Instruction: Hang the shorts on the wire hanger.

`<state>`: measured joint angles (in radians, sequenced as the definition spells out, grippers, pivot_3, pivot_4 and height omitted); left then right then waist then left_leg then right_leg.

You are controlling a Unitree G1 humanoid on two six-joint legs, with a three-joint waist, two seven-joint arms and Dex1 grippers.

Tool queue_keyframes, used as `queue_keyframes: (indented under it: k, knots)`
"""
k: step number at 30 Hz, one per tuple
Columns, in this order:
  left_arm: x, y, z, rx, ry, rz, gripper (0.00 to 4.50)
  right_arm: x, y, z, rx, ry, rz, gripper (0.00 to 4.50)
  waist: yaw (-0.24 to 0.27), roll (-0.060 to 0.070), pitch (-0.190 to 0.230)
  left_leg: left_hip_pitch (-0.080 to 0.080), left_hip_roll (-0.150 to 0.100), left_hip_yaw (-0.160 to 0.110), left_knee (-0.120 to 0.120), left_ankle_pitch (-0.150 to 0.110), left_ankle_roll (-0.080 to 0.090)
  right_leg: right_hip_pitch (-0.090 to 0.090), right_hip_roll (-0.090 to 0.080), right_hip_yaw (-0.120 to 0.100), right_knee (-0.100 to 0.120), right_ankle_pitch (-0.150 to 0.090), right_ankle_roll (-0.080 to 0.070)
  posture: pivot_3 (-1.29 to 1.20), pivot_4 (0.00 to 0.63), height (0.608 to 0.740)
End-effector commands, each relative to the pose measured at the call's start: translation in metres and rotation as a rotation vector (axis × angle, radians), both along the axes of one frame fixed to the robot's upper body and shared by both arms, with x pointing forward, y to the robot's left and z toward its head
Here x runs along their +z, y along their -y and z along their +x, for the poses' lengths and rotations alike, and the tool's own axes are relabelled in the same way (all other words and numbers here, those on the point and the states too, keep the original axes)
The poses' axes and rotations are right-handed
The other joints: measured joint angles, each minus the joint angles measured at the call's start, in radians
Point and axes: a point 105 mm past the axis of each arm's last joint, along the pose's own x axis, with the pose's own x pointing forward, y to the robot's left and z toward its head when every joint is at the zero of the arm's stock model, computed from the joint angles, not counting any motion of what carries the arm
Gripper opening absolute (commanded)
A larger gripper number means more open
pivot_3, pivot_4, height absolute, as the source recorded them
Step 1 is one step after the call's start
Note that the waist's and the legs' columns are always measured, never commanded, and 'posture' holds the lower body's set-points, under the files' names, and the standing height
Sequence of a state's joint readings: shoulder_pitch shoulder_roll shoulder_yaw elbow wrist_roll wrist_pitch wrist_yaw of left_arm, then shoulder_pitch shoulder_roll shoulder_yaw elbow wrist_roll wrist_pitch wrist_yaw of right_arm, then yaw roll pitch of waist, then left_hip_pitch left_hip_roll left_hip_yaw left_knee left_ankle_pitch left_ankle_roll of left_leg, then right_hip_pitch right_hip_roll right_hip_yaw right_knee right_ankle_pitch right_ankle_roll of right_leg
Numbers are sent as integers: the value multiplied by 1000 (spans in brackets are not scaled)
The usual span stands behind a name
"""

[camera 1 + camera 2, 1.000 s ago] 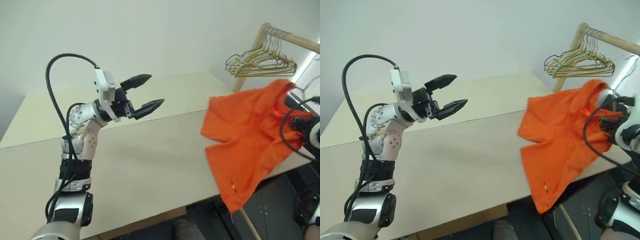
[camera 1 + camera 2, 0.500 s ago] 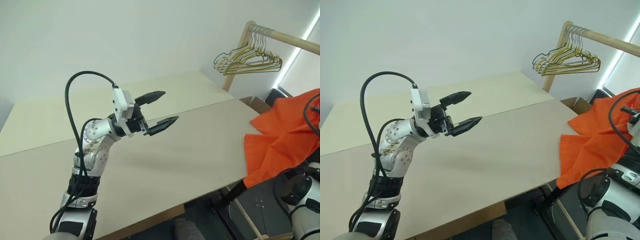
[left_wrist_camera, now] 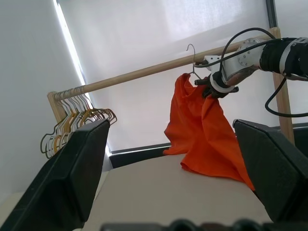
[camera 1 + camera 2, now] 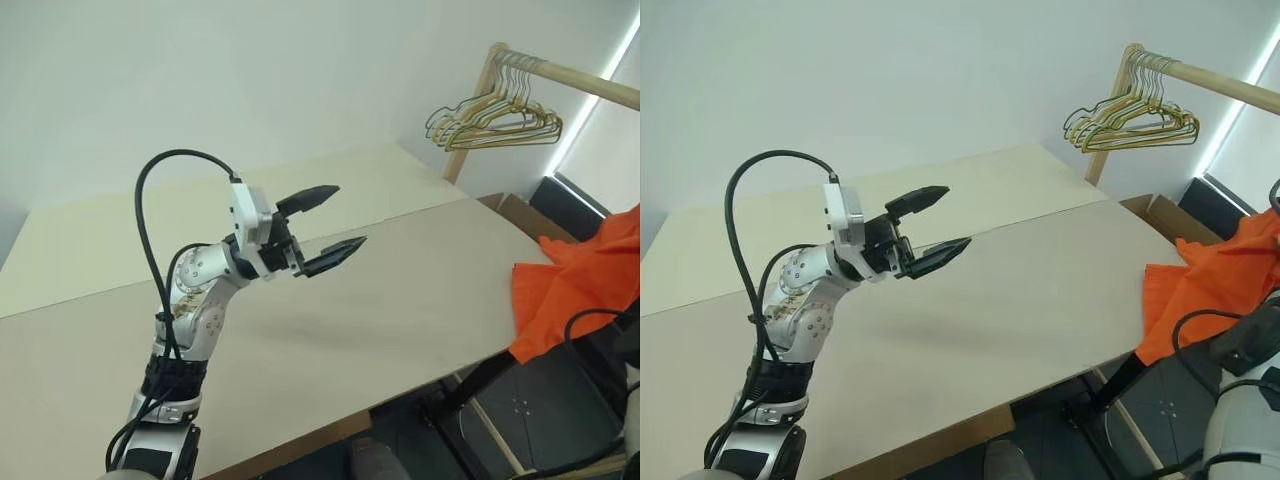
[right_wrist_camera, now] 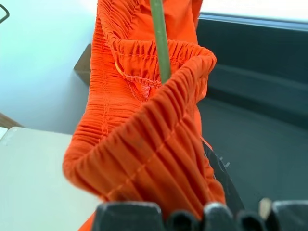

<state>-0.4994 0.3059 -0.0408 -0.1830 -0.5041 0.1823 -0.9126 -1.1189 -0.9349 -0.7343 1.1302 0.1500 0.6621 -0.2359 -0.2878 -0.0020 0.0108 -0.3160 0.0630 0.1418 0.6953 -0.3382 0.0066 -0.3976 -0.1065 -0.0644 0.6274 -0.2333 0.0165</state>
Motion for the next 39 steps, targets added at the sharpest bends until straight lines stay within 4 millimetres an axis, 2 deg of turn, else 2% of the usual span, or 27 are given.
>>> queue_keyframes:
  k: [1, 4, 13, 17, 21, 26, 29, 33, 37, 39]
  knots:
    - [10, -1, -5, -4, 50, -8, 4445, 15, 7, -3, -46, 95, 34, 0, 1, 1, 0, 0, 0, 0, 0, 0, 0, 0, 0, 0, 0, -1, 1, -223, 0, 740]
    - [13, -2, -8, -20, 55, -36, 4445, 10, 5, -3, -50, 105, 81, 0, 4, 1, 1, 0, 0, 0, 0, 0, 0, 1, 0, 0, 0, -1, 1, -220, 0, 740]
    - [12, 0, -9, -29, 60, -34, 4445, -3, 8, -7, -44, 19, 33, 0, 26, 0, 2, 1, 0, 0, 0, 0, 0, 1, 0, 0, -1, -1, 2, -214, 0, 740]
    - [16, -1, -11, -35, 64, -50, 4500, -5, 11, -10, -80, -13, -6, 1248, 35, 0, 2, 0, 0, 0, 0, 0, 0, 1, 0, 0, -2, -1, 2, -199, 0, 740]
    - [17, -1, -17, -77, 59, -49, 4500, 3, 14, -11, -108, -34, -69, 2670, 45, 2, 5, 0, 0, 0, 0, 0, 0, 1, 0, 0, -1, -1, 2, -193, 0, 740]
    - [17, -3, -15, -58, 64, -49, 4500, 29, 21, -18, -192, -86, -241, 4429, 59, 4, 6, 0, 0, 0, 0, 0, 0, 1, 0, 0, -1, -1, 2, -183, 0, 740]
    - [16, -3, -14, -56, 65, -48, 4500, 46, 21, -19, -236, -104, -349, 4469, 67, 6, 7, 0, 0, 0, 0, 0, 0, 1, 0, 0, -1, -1, 2, -183, 0, 740]
    - [16, -3, -14, -55, 68, -44, 4500, 80, 12, -15, -290, -84, -520, 4469, 72, 7, 8, -1, 0, 1, 0, 0, 0, -1, 0, 0, -1, -1, 2, -176, 0, 740]
    - [17, -3, -15, -52, 70, -43, 4500, 113, -10, -2, -266, -17, -705, 4469, 75, 10, 9, -1, 0, 2, 0, 0, -1, -2, 0, 0, 0, -1, 2, -167, 0, 740]
    - [15, -5, -14, -41, 69, -36, 4500, 135, -28, 4, -262, 47, -837, 4469, 80, 10, 9, -1, 0, 2, 0, 1, -1, -3, 0, 0, 1, -1, 2, -156, 0, 740]
